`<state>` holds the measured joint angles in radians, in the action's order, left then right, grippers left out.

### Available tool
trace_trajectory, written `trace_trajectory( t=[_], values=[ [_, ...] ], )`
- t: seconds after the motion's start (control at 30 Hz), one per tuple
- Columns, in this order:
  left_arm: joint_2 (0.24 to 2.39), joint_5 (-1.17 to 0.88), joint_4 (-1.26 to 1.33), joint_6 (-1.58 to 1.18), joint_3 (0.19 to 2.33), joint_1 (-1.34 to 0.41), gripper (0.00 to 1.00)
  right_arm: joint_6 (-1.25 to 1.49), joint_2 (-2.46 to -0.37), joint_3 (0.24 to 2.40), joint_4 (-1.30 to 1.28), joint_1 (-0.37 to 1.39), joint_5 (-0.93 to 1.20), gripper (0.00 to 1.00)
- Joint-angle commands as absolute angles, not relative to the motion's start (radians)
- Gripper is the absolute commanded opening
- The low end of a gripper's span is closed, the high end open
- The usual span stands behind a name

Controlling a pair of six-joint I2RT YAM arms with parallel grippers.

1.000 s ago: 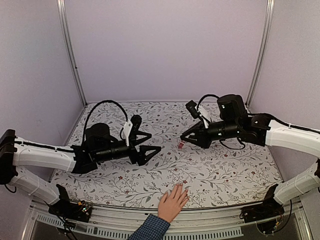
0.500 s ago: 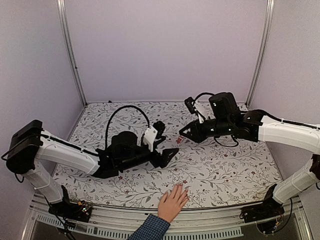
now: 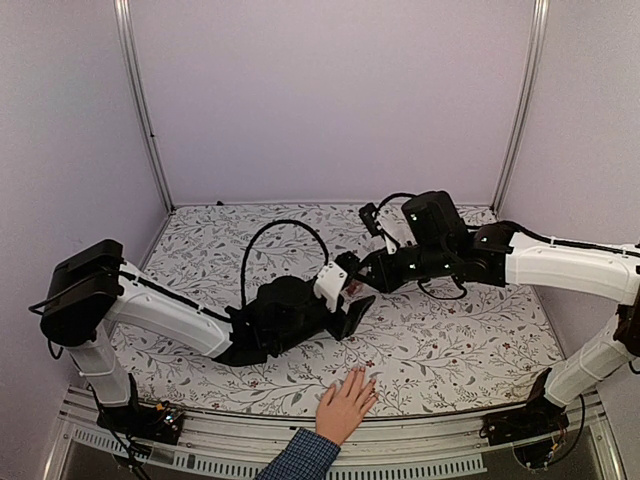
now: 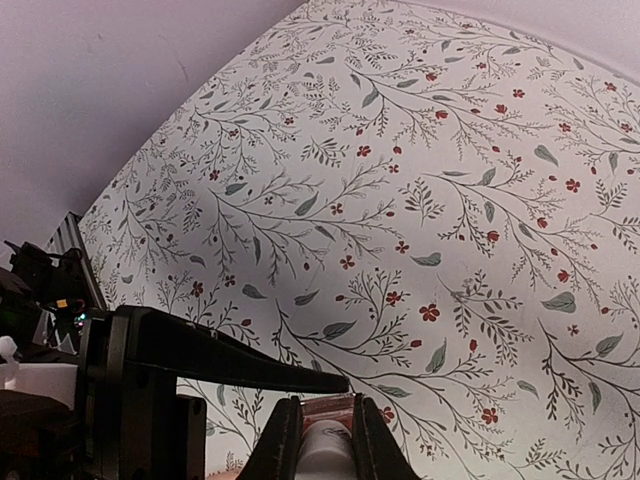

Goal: Paint the nails
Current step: Pick up the nail polish bottle from the center of the board.

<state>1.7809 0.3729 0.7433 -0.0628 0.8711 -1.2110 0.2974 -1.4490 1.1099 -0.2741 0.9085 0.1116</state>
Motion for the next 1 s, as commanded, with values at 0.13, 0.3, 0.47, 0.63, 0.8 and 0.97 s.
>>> trace_trajectory(
  t=[0.13, 0.3, 0.47, 0.63, 0.8, 0.97],
  values=[
    [1.801, 0.441, 0.788, -0.039, 0.881, -1.222, 0.54, 0.31, -1.467, 1.156, -0.282, 0.925, 0.065, 0.0],
    [1.817, 0.436, 0.783, -0.041, 0.887, -1.222, 0.47, 0.312, -1.471, 1.168, -0.285, 0.926, 0.067, 0.0],
    [1.818, 0.437, 0.787, -0.05, 0.882, -1.221, 0.41, 0.313, -1.473, 1.173, -0.29, 0.927, 0.07, 0.0],
    [1.819, 0.44, 0.782, -0.048, 0.887, -1.221, 0.38, 0.313, -1.48, 1.182, -0.299, 0.928, 0.072, 0.0],
    [1.822, 0.451, 0.779, -0.046, 0.894, -1.221, 0.35, 0.311, -1.485, 1.19, -0.308, 0.928, 0.072, 0.0],
    [1.819, 0.447, 0.788, -0.054, 0.897, -1.221, 0.32, 0.308, -1.489, 1.2, -0.317, 0.928, 0.075, 0.0]
  ],
)
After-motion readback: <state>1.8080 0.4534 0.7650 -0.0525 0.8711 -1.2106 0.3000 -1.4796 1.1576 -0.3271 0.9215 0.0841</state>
